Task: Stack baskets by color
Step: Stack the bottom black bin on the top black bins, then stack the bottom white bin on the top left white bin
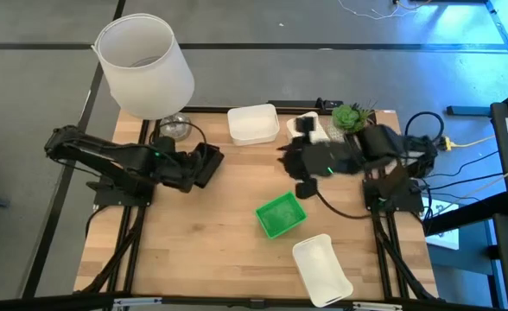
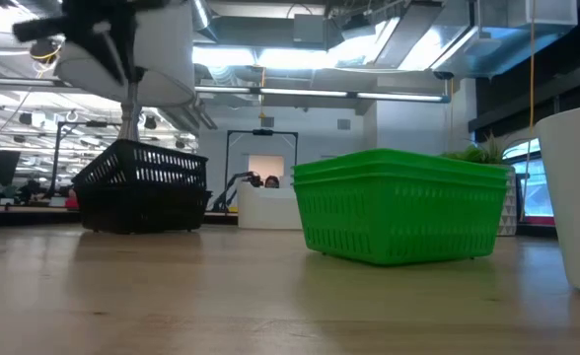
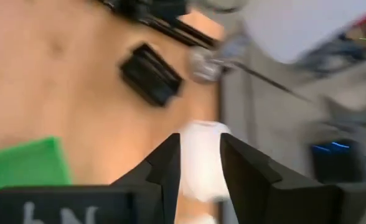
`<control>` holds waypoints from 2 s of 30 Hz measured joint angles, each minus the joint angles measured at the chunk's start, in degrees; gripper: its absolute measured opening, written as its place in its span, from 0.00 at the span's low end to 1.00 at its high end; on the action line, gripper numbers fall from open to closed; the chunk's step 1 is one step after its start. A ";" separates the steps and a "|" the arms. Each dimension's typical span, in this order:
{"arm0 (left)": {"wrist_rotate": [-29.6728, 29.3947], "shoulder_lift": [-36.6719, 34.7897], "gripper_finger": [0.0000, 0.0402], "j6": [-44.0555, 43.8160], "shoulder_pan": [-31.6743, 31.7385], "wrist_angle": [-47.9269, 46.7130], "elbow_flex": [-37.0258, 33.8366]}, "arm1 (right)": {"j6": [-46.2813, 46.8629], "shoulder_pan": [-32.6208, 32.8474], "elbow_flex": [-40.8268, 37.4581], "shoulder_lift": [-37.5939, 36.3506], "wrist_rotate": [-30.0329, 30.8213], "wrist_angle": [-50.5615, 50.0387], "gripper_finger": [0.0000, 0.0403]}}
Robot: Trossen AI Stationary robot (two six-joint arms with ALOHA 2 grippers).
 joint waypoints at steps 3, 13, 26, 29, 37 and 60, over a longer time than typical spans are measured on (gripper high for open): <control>-1.80 0.31 0.13 5.97 -2.74 0.14 2.71 | -1.55 -4.41 -2.03 0.10 -9.51 6.49 0.23; -6.40 0.23 0.13 16.86 -10.11 -0.18 7.47 | -5.98 -12.24 -13.80 2.77 -21.29 26.46 0.01; -9.77 -0.23 0.13 16.99 -19.20 -1.18 8.77 | -5.94 -17.60 -21.98 14.54 -30.79 49.62 0.00; -11.23 -0.23 0.14 14.83 -20.70 -1.21 8.77 | -5.92 -18.43 -21.98 17.53 -31.27 51.54 0.00; -16.37 -0.93 0.14 14.16 -24.64 -1.46 8.77 | -6.16 -19.82 -21.94 25.82 -31.32 59.16 0.00; -16.13 -0.91 0.14 14.48 -26.42 -3.59 8.77 | -6.21 -21.09 -15.78 30.89 -40.15 54.61 0.01</control>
